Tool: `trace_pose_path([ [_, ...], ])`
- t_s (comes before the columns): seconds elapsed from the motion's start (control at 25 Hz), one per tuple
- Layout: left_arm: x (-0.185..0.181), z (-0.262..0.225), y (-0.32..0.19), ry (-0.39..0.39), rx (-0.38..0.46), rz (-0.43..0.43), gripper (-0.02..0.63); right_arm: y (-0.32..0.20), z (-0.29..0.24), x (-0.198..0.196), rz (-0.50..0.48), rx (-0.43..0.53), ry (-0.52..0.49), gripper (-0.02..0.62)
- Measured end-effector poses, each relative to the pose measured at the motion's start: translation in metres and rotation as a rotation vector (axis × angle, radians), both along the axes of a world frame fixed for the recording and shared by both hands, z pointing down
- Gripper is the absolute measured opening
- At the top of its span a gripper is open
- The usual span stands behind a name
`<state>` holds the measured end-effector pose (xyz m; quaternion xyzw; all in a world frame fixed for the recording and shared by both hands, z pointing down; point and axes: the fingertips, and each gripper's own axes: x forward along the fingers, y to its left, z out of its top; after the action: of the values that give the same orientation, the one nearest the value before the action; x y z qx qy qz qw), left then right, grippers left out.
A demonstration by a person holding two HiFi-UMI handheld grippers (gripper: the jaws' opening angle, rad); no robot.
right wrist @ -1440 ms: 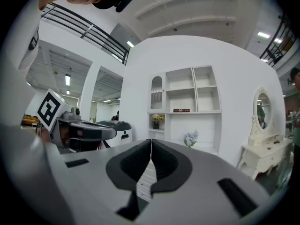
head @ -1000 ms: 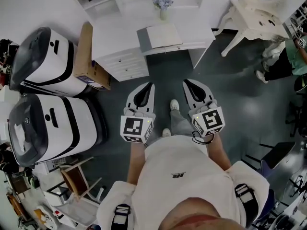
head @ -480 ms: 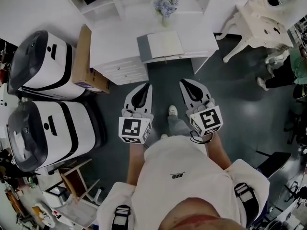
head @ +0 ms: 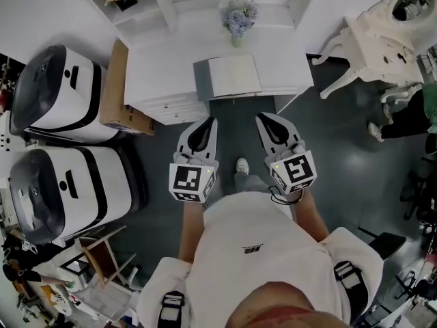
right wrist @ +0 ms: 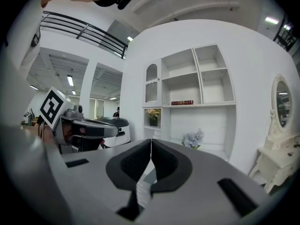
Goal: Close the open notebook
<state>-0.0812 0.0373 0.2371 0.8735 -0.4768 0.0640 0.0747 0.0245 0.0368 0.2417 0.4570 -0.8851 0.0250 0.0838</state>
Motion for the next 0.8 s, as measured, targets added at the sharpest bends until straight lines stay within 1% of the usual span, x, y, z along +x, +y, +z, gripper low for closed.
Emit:
trace_pose_path([
  [0.24, 0.019, 0.008, -0.041, -0.008, -0.02, -0.017, 0.0, -0.045, 0.008, 0.02, -0.023, -0.017, 0.007, -0.003],
  [0.4, 0.033, 0.016, -0.062, -0.007, -0.031, -0.02, 0.0, -0.065, 0.018, 0.033, -0.043, -0.032, 0.009, -0.003],
  [0.52, 0.042, 0.021, -0.073, -0.014, -0.04, -0.022, 0.0, -0.079, 0.03, 0.043, -0.05, -0.061, 0.01, -0.003],
  [0.64, 0.045, 0.027, -0.085, -0.017, -0.06, -0.018, 0.0, -0.093, 0.04, 0.045, -0.048, -0.092, -0.002, -0.003],
  [0.8, 0.052, 0.042, -0.104, -0.025, -0.079, -0.012, 0.0, -0.109, 0.051, 0.047, -0.047, -0.097, -0.029, -0.003],
])
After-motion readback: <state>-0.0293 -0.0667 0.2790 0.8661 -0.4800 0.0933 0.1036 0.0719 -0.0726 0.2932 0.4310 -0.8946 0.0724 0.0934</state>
